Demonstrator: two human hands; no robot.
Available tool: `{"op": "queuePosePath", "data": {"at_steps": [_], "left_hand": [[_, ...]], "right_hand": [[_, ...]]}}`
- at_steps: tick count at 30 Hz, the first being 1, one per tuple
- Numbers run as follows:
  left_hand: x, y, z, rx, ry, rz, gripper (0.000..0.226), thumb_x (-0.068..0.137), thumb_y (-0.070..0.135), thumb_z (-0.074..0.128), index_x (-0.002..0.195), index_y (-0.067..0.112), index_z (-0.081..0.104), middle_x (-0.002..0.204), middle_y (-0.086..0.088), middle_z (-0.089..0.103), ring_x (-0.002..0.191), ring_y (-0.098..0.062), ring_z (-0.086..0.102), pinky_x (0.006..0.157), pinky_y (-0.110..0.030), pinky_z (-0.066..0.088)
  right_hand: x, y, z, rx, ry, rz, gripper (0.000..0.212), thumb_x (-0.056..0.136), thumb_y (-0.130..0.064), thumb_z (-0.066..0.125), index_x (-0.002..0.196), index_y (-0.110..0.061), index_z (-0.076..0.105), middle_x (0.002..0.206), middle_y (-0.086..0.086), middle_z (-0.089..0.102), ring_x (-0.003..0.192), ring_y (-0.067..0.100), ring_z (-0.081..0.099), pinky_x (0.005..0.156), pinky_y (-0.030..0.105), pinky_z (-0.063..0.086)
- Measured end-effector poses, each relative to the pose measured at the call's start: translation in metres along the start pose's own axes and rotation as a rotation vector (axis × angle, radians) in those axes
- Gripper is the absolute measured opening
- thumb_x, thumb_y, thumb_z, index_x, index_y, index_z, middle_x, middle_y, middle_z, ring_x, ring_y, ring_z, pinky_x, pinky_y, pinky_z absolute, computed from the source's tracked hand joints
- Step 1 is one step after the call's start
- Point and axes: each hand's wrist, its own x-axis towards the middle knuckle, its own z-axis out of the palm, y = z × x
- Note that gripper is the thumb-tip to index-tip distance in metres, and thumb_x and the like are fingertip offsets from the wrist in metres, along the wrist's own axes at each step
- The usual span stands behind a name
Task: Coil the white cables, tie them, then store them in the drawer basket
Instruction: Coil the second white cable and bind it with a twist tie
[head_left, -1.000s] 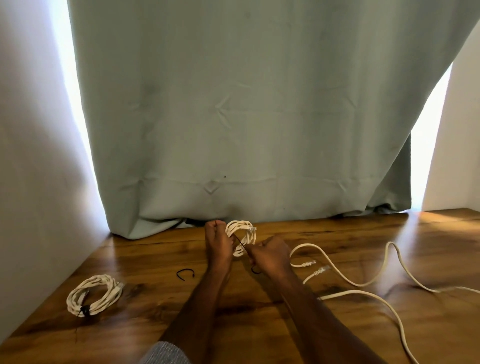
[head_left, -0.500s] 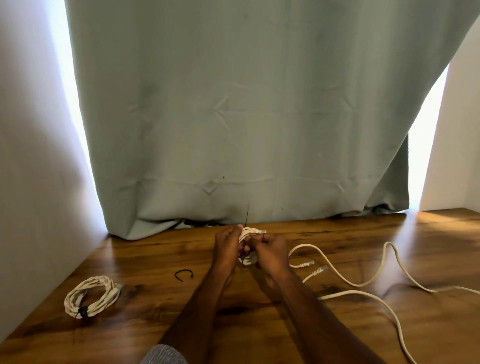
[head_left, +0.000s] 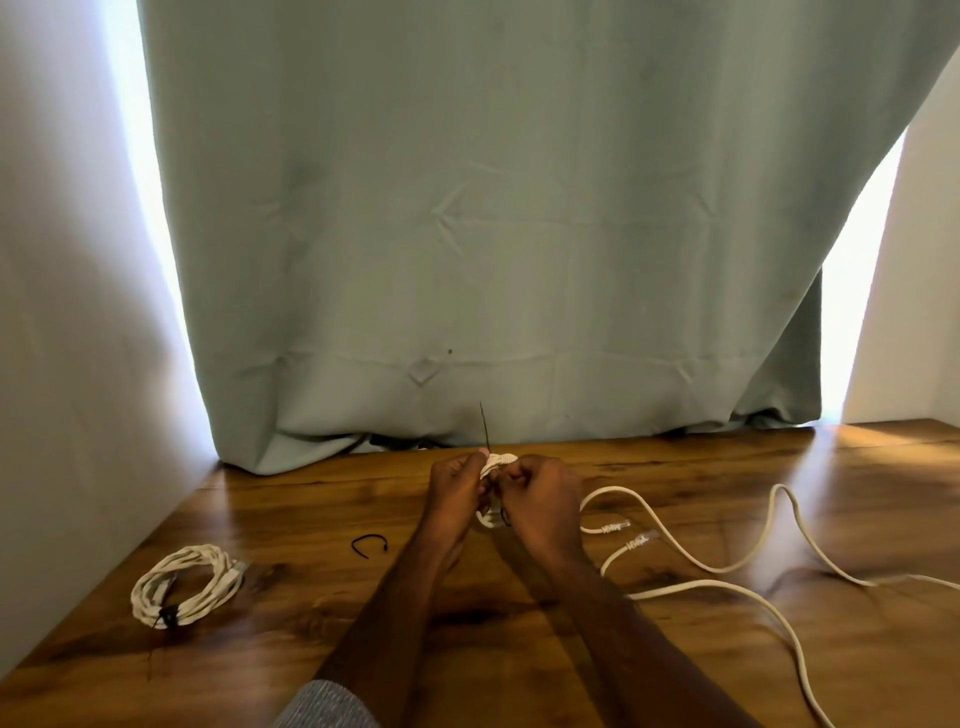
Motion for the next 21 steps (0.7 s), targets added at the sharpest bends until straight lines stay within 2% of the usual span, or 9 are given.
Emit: {"op": "queuePosePath", "data": {"at_steps": [2, 3, 6, 10, 13, 15, 19, 21], "left_hand": [[-0.001, 0.003, 0.000, -0.029, 0.015, 0.014, 0.034, 0.099, 0.014, 0.055, 0.067, 0.010, 0.065, 0.052, 0.000, 0.059, 0.044, -0.008, 0.051, 0.046, -0.020, 0.039], [-0.001, 0.004, -0.001, -0.040, 0.023, 0.028, 0.037, 0.100, 0.013, 0.054, 0.064, 0.012, 0.061, 0.050, 0.003, 0.055, 0.042, -0.007, 0.047, 0.046, -0.020, 0.037], [0.000, 0.005, -0.002, -0.040, 0.038, 0.058, 0.037, 0.099, 0.015, 0.055, 0.063, 0.014, 0.059, 0.055, -0.002, 0.052, 0.047, -0.010, 0.045, 0.050, -0.023, 0.035], [0.000, 0.004, -0.002, -0.015, 0.018, 0.091, 0.033, 0.099, 0.016, 0.054, 0.067, 0.009, 0.059, 0.058, -0.007, 0.052, 0.052, -0.018, 0.047, 0.052, -0.024, 0.035], [-0.004, 0.007, 0.000, -0.013, -0.018, 0.082, 0.035, 0.101, 0.013, 0.052, 0.067, 0.008, 0.057, 0.046, 0.006, 0.050, 0.041, -0.005, 0.044, 0.043, -0.018, 0.035], [-0.006, 0.007, 0.003, -0.018, -0.036, 0.071, 0.032, 0.101, 0.013, 0.052, 0.070, 0.006, 0.059, 0.045, 0.007, 0.051, 0.039, -0.004, 0.045, 0.041, -0.017, 0.035], [-0.006, 0.006, 0.003, -0.036, -0.031, 0.076, 0.034, 0.100, 0.013, 0.054, 0.067, 0.008, 0.063, 0.051, 0.003, 0.059, 0.044, -0.007, 0.052, 0.045, -0.019, 0.040], [-0.005, 0.006, 0.002, -0.055, -0.013, 0.074, 0.035, 0.099, 0.012, 0.055, 0.066, 0.011, 0.066, 0.056, 0.000, 0.064, 0.048, -0.010, 0.058, 0.047, -0.021, 0.044]], "right_hand": [[0.001, -0.001, -0.003, 0.060, -0.067, 0.071, 0.014, 0.084, -0.011, 0.071, 0.090, -0.018, 0.081, 0.082, -0.005, 0.075, 0.068, 0.001, 0.062, 0.056, 0.008, 0.040], [0.002, 0.000, -0.003, 0.079, -0.098, 0.107, 0.015, 0.082, -0.009, 0.071, 0.089, -0.019, 0.081, 0.082, -0.005, 0.075, 0.070, 0.002, 0.063, 0.057, 0.007, 0.040], [0.006, 0.006, -0.002, 0.108, -0.156, 0.163, 0.011, 0.083, -0.012, 0.074, 0.085, -0.020, 0.082, 0.086, -0.004, 0.077, 0.079, 0.007, 0.067, 0.069, 0.018, 0.049], [0.006, 0.010, 0.000, 0.179, -0.131, 0.156, 0.015, 0.087, -0.008, 0.072, 0.088, -0.019, 0.082, 0.084, -0.005, 0.077, 0.077, 0.006, 0.067, 0.066, 0.018, 0.048], [0.005, 0.009, 0.003, 0.178, -0.082, 0.141, 0.012, 0.089, -0.012, 0.072, 0.092, -0.019, 0.081, 0.087, -0.003, 0.077, 0.077, 0.008, 0.069, 0.070, 0.024, 0.055], [0.006, 0.011, 0.005, 0.162, -0.040, 0.128, 0.011, 0.089, -0.015, 0.072, 0.093, -0.019, 0.082, 0.088, -0.003, 0.078, 0.078, 0.009, 0.070, 0.074, 0.027, 0.057], [0.006, 0.009, 0.002, 0.157, -0.015, 0.088, 0.010, 0.089, -0.015, 0.073, 0.093, -0.017, 0.082, 0.085, -0.003, 0.078, 0.069, -0.002, 0.064, 0.060, 0.007, 0.044], [0.004, 0.005, -0.003, 0.144, -0.036, 0.047, 0.009, 0.088, -0.023, 0.074, 0.089, -0.020, 0.082, 0.075, -0.009, 0.076, 0.062, -0.004, 0.063, 0.056, 0.006, 0.042]]}}
